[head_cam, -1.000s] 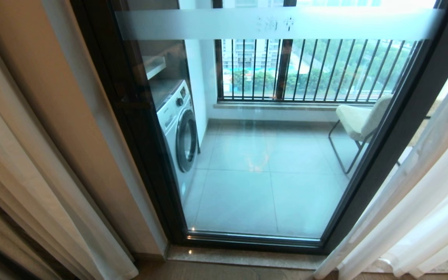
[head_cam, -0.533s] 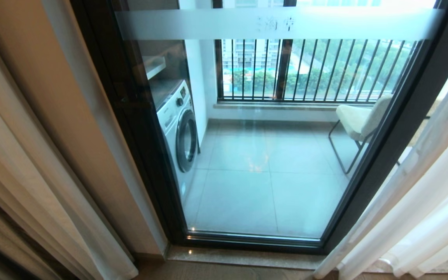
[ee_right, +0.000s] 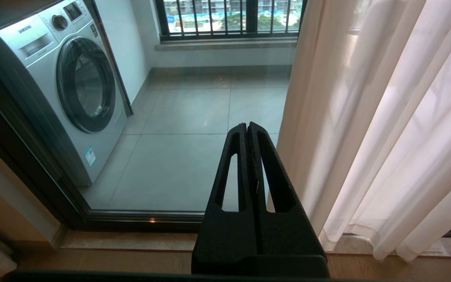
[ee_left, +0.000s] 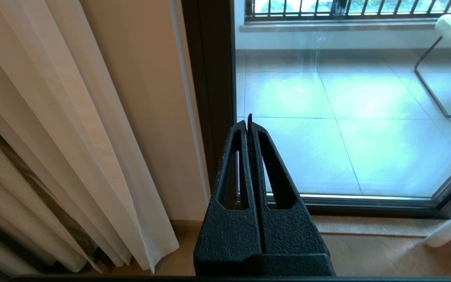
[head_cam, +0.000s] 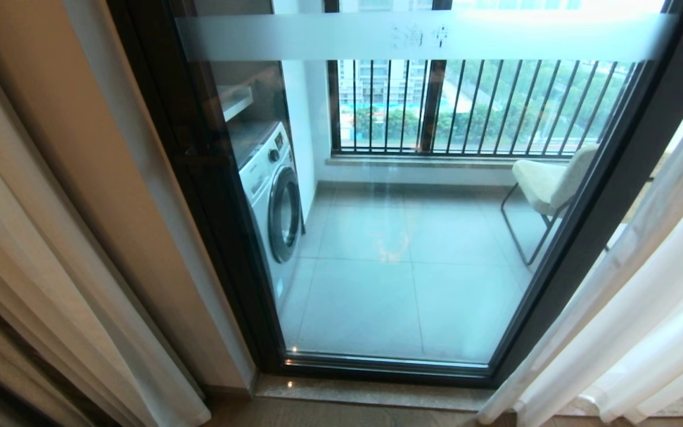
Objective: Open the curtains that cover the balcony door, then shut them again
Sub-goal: Pull the inner curtains open on both sides
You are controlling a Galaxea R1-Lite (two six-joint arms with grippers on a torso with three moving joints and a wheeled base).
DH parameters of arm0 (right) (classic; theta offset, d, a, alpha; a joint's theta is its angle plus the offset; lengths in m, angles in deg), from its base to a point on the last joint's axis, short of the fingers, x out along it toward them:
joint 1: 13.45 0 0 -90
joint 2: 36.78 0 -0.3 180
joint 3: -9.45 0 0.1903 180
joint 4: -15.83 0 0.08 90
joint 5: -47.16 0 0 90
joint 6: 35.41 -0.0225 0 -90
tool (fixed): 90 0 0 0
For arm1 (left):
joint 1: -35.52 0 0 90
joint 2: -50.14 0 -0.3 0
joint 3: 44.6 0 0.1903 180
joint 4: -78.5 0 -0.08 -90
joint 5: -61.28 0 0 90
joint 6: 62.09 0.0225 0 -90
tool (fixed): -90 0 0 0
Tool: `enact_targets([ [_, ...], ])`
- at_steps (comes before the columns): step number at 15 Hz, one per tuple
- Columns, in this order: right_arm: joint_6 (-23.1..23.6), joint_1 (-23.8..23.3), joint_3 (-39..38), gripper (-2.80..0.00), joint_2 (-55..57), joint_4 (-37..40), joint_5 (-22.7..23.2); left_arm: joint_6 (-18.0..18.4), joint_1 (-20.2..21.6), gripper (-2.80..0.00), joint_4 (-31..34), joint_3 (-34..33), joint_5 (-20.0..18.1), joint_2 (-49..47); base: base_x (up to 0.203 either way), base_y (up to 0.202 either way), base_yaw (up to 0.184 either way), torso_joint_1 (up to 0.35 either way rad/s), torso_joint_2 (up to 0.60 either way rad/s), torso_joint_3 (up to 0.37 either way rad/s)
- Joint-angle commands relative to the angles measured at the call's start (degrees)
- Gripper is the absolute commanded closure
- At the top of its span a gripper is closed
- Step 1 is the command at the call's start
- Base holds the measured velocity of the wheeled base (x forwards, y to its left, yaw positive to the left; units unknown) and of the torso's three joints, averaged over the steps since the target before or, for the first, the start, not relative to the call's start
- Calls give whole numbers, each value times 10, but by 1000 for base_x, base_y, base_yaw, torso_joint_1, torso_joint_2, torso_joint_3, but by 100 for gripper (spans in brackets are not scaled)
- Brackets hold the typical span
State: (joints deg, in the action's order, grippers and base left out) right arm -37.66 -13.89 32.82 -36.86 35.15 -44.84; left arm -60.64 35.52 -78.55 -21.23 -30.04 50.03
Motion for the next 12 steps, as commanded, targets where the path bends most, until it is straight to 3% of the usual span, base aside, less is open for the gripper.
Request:
enact_targets([
  [1, 0, 0, 0, 0, 1, 0, 0, -1, -1, 0, 0, 0, 0, 0, 0, 0, 0, 0, 0, 0],
  [12, 0, 0, 0, 0, 1, 0, 0, -8, 0, 0, 0, 0, 2, 0, 0, 0, 0, 0, 0, 0],
])
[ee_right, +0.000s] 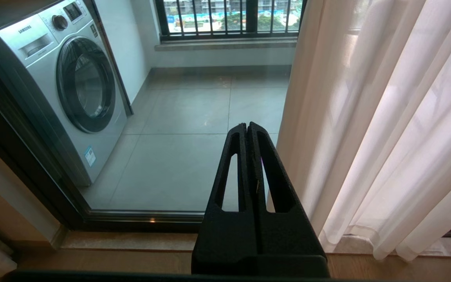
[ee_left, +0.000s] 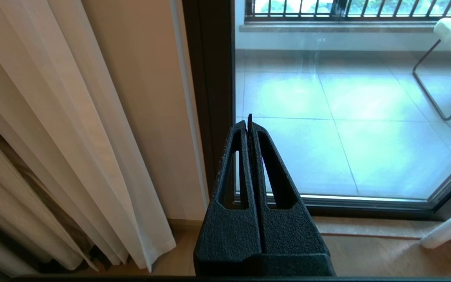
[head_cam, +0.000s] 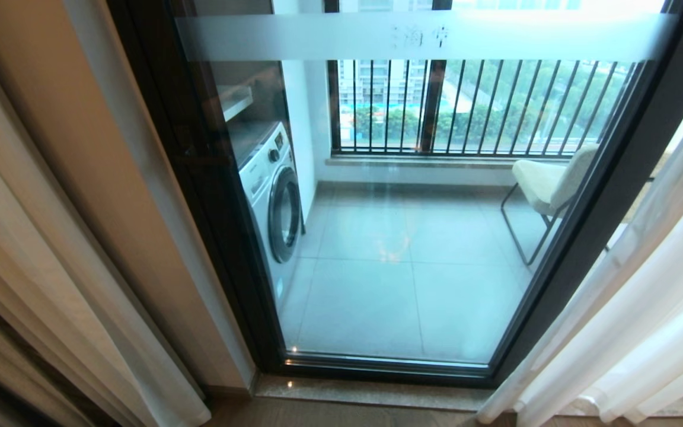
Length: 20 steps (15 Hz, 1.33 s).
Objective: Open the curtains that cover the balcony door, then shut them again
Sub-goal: Pull the inner curtains open on both sides
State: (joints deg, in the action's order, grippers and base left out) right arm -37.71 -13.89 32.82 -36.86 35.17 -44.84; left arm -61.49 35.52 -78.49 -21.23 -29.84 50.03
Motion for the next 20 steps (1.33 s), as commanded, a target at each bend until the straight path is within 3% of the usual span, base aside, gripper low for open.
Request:
enact_targets([
  [1, 0, 0, 0, 0, 1, 0, 0, -1, 0, 0, -1, 0, 0, 0, 0, 0, 0, 0, 0, 0],
  [13, 0, 0, 0, 0, 1, -1, 0, 0, -1, 0, 0, 0, -1, 0, 0, 0, 0, 0, 0, 0],
  [20, 0, 0, 0, 0, 1, 0, 0, 0, 0, 0, 0, 0, -1, 0, 0, -161, 3, 3, 2, 3],
])
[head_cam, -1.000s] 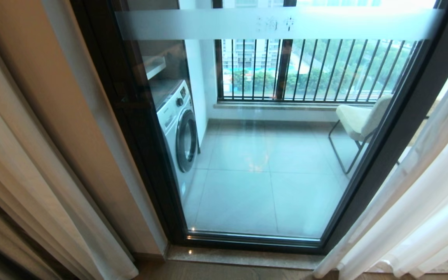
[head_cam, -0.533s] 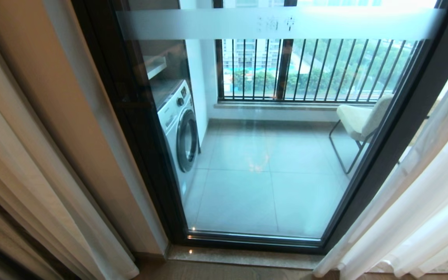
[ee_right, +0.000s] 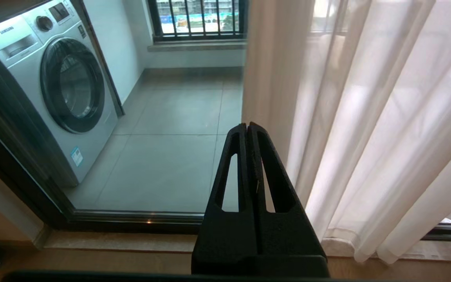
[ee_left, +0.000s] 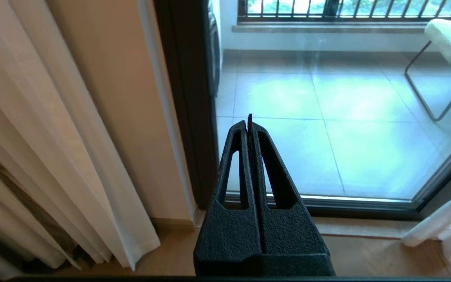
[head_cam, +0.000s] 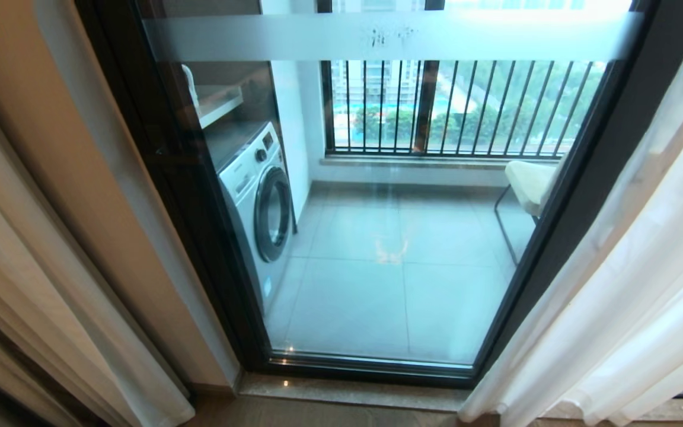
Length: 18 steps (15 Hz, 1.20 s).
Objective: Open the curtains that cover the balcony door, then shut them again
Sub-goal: Pull the inner curtains open on both sides
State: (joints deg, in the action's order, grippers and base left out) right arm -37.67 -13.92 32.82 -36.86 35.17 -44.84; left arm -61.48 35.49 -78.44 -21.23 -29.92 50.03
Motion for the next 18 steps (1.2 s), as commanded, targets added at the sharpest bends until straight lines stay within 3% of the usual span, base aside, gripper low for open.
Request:
enact_targets([
  [1, 0, 0, 0, 0, 1, 0, 1, 0, 0, 0, 0, 0, 0, 0, 0, -185, 0, 1, 6, 7],
  [18, 0, 0, 0, 0, 1, -1, 0, 3, 0, 0, 0, 0, 0, 0, 0, -188, 2, 1, 3, 2],
])
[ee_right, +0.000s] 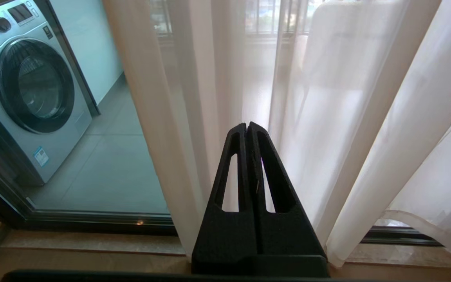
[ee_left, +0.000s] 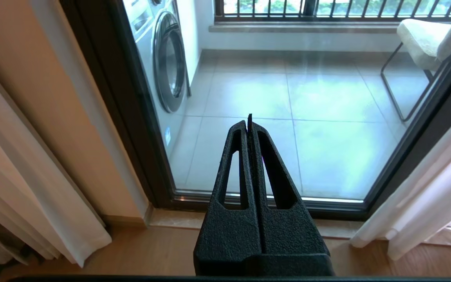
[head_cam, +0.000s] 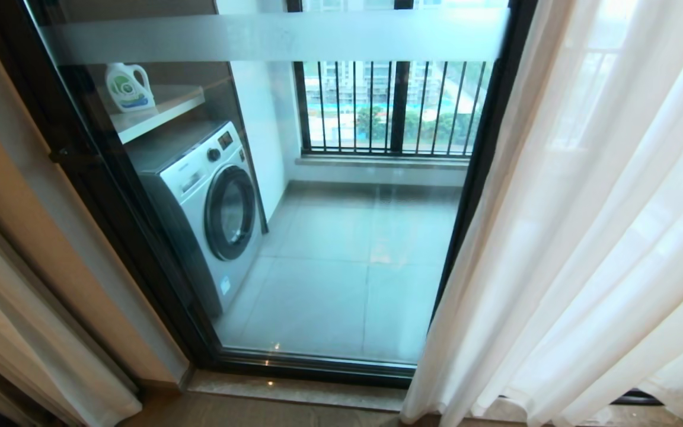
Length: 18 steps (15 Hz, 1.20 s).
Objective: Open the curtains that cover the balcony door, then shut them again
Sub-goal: Pull the inner curtains open on both sides
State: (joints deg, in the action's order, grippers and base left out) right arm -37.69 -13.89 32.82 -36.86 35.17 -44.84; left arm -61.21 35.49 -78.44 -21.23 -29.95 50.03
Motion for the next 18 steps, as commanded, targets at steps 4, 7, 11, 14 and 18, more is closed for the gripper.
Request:
enact_targets([
  [4, 0, 0, 0, 0, 1, 0, 0, 0, 0, 0, 0, 0, 0, 0, 0, -189, 2, 0, 2, 1],
  [7, 0, 0, 0, 0, 1, 0, 0, 1, 0, 0, 0, 0, 0, 0, 0, -174, 1, 1, 3, 2],
  [11, 0, 0, 0, 0, 1, -1, 1, -2, 0, 0, 0, 0, 1, 0, 0, -19, -1, 0, 1, 1],
  [14, 0, 0, 0, 0, 1, -1, 0, -3, -1, 0, 0, 0, 1, 0, 0, 0, 0, 0, 0, 0],
  [18, 0, 0, 0, 0, 1, -1, 1, -3, 0, 0, 0, 0, 1, 0, 0, 0, 0, 0, 0, 0],
])
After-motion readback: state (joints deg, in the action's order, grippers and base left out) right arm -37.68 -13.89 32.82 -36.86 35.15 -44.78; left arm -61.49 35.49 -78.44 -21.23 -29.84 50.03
